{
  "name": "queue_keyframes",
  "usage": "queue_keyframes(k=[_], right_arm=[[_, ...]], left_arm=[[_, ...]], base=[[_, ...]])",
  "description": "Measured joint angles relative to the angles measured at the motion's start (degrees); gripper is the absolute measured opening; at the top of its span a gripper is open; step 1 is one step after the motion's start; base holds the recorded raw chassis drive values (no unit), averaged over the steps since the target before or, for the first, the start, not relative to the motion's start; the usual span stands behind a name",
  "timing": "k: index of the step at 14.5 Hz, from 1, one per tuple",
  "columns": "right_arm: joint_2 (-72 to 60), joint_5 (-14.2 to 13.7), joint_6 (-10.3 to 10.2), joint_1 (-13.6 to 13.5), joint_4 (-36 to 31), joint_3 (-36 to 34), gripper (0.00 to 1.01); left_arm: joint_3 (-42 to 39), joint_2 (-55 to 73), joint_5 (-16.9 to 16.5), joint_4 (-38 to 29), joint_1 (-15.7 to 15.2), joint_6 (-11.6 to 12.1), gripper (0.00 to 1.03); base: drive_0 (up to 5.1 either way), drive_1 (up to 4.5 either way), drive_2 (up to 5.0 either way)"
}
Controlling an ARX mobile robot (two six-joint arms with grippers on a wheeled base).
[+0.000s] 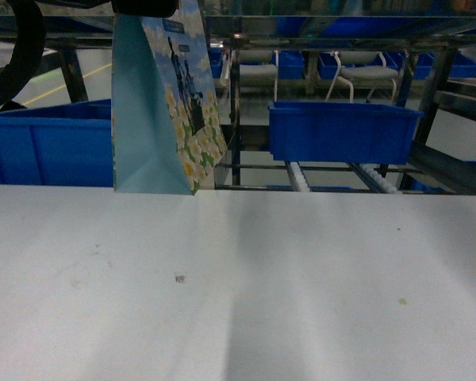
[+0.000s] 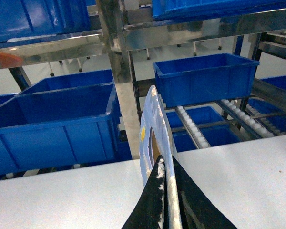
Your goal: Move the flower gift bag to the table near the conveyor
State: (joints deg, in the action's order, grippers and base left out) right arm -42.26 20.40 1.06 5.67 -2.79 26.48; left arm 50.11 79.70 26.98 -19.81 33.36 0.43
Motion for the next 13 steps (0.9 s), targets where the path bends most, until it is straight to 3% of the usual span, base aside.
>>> queue_keyframes(k=[3, 5, 13], right_arm=[[-0.3, 0.0, 0.0, 0.0, -0.1, 0.0, 0.02], [-0.3, 0.0, 0.0, 0.0, -0.2, 0.0, 0.02], [-24.8, 2.2, 3.7, 3.0, -24.6, -0.8, 0.02]], left_arm=[[0.0, 0.6, -0.3, -0.2, 0.0, 0.0, 0.02], [0.0, 0.5, 0.0, -0.2, 0.0, 0.0, 0.02], [0.0, 0.5, -0.2, -0.2, 0.2, 0.0, 0.02]], base=[[0.0, 4.36, -4.3], [0.0, 0.00, 0.0], [0.0, 0.00, 0.0]])
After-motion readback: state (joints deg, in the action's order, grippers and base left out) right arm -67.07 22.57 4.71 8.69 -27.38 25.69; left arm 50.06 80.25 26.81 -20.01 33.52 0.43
